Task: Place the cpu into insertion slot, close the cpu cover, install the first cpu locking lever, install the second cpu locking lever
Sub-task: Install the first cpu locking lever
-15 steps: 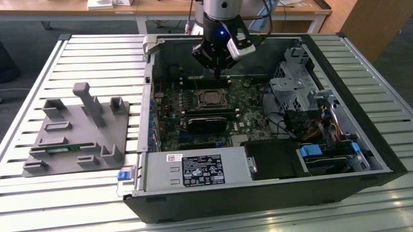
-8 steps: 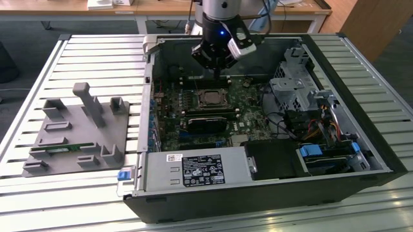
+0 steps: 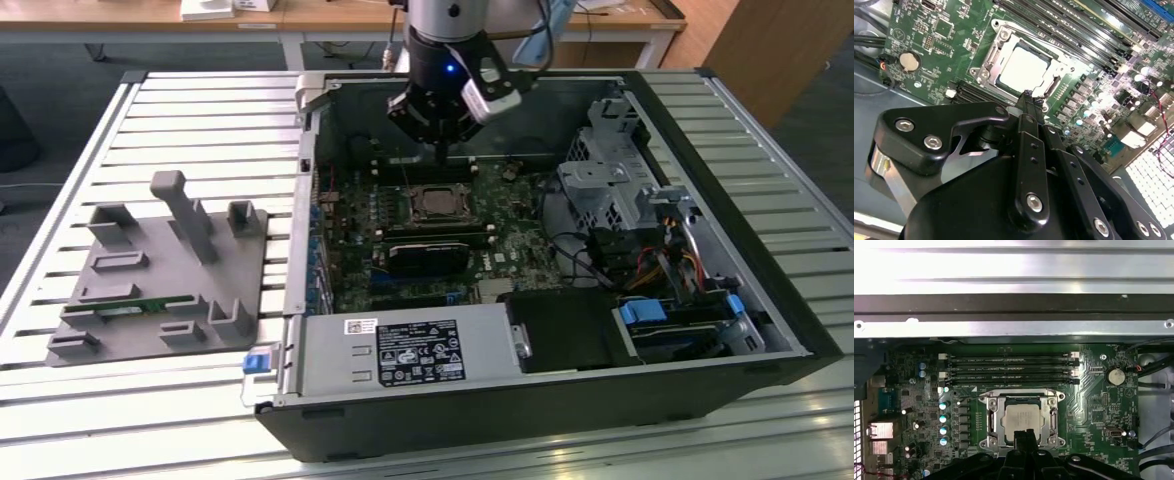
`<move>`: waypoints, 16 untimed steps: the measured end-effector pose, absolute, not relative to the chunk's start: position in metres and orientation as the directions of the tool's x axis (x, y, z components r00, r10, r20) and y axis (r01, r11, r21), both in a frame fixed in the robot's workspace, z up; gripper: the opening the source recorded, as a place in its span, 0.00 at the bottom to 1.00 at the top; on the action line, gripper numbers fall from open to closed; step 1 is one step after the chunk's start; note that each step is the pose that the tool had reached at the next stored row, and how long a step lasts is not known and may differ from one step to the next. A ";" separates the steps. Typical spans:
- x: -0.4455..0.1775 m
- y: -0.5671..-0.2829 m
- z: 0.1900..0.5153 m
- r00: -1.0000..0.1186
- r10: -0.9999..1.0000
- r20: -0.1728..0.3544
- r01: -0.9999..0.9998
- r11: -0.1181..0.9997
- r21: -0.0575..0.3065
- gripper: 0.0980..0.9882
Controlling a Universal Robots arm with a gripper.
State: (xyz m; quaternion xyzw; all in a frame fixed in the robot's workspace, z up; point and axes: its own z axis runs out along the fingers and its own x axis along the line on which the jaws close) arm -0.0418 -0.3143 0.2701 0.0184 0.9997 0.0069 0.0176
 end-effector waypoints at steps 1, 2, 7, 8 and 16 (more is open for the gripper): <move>-0.043 -0.314 0.270 -0.999 0.036 -0.035 0.035 0.999 0.015 0.01; -0.043 -0.314 0.270 -0.999 0.034 -0.035 0.034 0.999 0.015 0.01; -0.047 -0.314 0.270 -0.999 0.024 -0.035 0.023 1.000 0.015 0.01; -0.048 -0.314 0.270 -0.999 0.019 -0.035 0.019 1.000 0.015 0.01; -0.061 -0.314 0.269 -0.999 -0.006 -0.035 -0.007 1.000 0.015 0.01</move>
